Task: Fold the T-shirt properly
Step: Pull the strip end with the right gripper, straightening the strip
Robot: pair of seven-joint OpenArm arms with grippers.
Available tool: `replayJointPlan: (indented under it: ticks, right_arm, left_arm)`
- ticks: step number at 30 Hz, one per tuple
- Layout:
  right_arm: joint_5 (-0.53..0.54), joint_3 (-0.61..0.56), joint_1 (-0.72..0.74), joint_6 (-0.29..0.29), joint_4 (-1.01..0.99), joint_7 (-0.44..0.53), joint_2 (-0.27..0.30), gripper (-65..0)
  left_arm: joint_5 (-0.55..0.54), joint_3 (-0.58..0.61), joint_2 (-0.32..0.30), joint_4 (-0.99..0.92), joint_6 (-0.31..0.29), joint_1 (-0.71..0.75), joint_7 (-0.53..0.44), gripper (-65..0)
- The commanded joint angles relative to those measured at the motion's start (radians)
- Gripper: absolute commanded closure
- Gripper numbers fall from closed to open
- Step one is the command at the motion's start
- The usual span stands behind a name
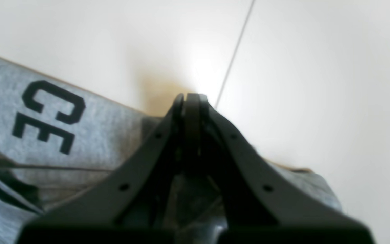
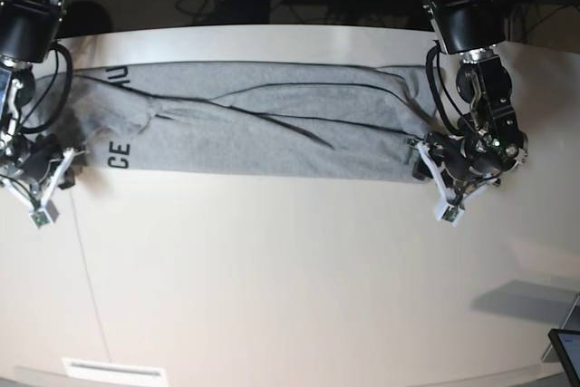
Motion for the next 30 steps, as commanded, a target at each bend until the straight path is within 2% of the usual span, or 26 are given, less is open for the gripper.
replayJointPlan:
  ticks: [1,11,20,30]
  right_arm:
    - [0.011,0.009,0.005,0.005,0.022,0.014,0.021,0.0]
    - [0.011,0.015,-0.052,0.005,0.056,0.014,0.023,0.0]
    - [0.011,0.187,-0.09,0.005,0.105,-0.049,0.023,0.0]
    - [0.011,0.199,-0.141,0.005,0.105,-0.054,0.012,0.0]
  left_arm:
    - [-0.01,-0.004,-0.013,0.016,-0.004,-0.021,-0.015,-27.2]
    - [-0.01,-0.004,-0.013,-0.01,-0.004,-0.025,-0.017,-27.2]
    - [-0.01,0.003,-0.013,-0.074,-0.004,-0.044,-0.049,-27.2]
    - [-0.01,0.004,-0.012,-0.074,-0.004,-0.047,-0.05,-27.2]
